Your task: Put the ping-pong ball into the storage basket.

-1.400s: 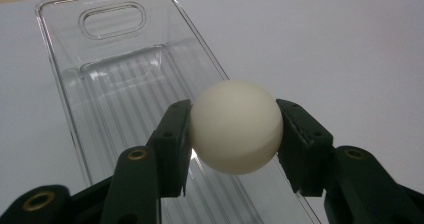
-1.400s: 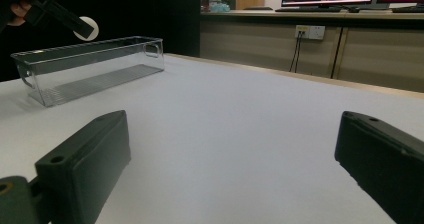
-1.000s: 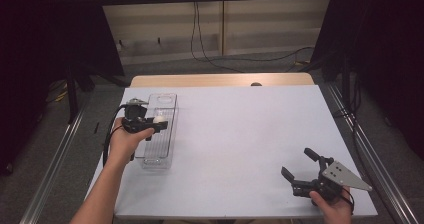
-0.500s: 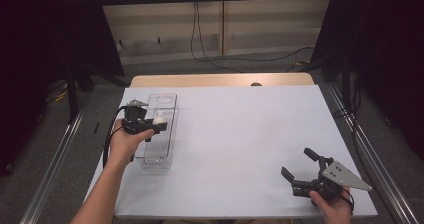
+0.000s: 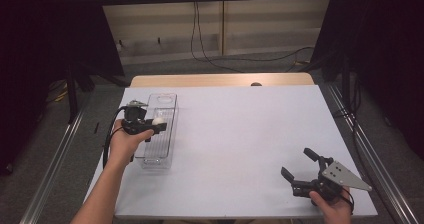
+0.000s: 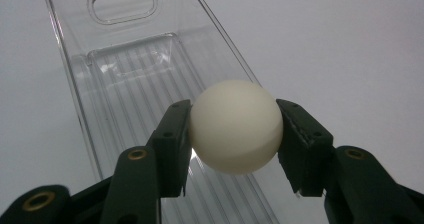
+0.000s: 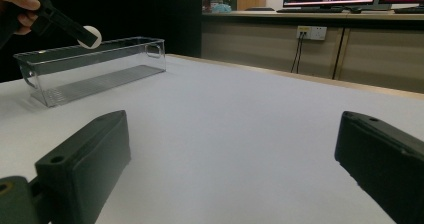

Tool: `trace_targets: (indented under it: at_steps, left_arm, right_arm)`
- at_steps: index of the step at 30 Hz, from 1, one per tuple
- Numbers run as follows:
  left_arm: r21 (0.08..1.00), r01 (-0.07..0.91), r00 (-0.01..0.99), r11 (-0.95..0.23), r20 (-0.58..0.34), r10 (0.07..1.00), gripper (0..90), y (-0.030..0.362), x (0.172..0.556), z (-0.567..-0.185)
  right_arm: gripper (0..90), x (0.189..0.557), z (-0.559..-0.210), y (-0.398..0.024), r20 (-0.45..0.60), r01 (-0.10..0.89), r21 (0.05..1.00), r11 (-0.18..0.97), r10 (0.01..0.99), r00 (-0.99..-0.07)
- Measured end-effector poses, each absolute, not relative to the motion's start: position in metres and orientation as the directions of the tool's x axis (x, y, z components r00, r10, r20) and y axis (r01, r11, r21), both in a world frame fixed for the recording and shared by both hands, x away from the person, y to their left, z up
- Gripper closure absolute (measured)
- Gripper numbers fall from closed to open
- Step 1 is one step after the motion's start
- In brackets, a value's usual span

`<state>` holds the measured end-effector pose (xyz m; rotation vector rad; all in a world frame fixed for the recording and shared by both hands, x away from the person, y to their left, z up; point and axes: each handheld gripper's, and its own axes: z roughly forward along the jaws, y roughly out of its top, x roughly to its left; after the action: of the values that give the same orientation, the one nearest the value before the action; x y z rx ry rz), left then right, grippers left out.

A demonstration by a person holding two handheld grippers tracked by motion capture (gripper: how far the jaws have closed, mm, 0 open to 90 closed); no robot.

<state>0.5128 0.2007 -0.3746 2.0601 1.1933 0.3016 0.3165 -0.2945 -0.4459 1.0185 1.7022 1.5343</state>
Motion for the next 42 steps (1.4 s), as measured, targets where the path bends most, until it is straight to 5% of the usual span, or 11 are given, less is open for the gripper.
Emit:
trace_targets:
  at_steps: [42]
  left_arm:
    - [0.684, 0.667, 0.526, -0.297, -0.15, 0.837, 51.0, 0.199, 0.513, -0.387]
  right_arm:
    - [0.9, 0.317, -0.446, -0.296, 0.049, 0.129, 0.991, 0.02, 0.859, -0.509]
